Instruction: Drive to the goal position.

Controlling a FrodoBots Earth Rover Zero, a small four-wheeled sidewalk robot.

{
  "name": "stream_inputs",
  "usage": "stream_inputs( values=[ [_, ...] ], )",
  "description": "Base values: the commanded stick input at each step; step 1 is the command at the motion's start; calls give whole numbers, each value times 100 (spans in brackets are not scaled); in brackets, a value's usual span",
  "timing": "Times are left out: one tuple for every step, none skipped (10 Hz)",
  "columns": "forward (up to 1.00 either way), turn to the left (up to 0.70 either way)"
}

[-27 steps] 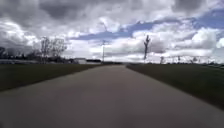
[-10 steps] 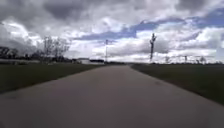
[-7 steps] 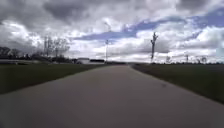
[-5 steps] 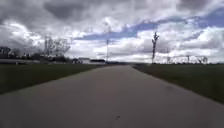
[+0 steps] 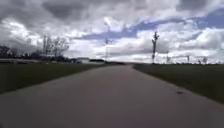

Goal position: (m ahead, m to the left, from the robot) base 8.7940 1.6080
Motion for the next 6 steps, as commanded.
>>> stream_inputs(
  values=[
    [100,-1],
    [100,0],
    [100,0],
    [100,0],
    [100,0],
    [100,-3]
  ],
)
